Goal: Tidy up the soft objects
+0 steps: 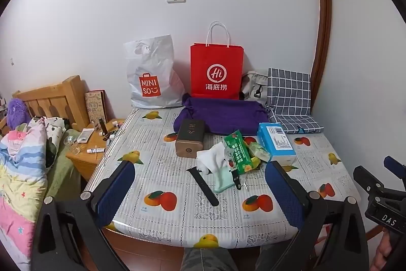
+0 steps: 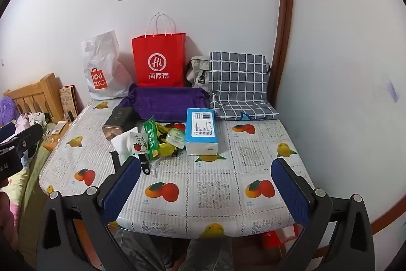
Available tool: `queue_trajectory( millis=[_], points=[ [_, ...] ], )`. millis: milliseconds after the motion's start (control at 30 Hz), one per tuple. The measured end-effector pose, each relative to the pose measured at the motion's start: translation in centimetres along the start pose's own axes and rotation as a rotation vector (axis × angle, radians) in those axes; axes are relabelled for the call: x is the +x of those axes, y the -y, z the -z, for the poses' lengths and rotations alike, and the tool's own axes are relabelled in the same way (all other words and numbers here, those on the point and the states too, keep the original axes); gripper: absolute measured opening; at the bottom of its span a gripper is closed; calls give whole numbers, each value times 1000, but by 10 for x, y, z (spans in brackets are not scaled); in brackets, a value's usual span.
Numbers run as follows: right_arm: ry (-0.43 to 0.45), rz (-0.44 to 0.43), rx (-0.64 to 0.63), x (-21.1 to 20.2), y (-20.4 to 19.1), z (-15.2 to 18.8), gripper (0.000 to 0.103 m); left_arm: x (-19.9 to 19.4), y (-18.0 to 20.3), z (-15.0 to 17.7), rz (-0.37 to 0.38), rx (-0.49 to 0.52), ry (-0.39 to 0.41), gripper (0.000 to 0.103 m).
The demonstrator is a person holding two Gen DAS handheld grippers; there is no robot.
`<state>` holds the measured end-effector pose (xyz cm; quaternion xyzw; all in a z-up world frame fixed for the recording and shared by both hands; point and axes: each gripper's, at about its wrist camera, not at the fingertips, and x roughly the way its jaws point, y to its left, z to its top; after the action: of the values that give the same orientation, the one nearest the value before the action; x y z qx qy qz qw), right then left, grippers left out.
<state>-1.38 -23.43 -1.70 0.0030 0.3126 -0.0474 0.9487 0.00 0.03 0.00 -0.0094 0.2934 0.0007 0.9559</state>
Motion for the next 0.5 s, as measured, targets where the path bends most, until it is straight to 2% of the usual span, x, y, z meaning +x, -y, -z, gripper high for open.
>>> queue_trajectory(
  millis=[500],
  points=[
    [7,-12,23,-2,0,1,101,-1,-1,0,-4,3,2,103]
  ],
)
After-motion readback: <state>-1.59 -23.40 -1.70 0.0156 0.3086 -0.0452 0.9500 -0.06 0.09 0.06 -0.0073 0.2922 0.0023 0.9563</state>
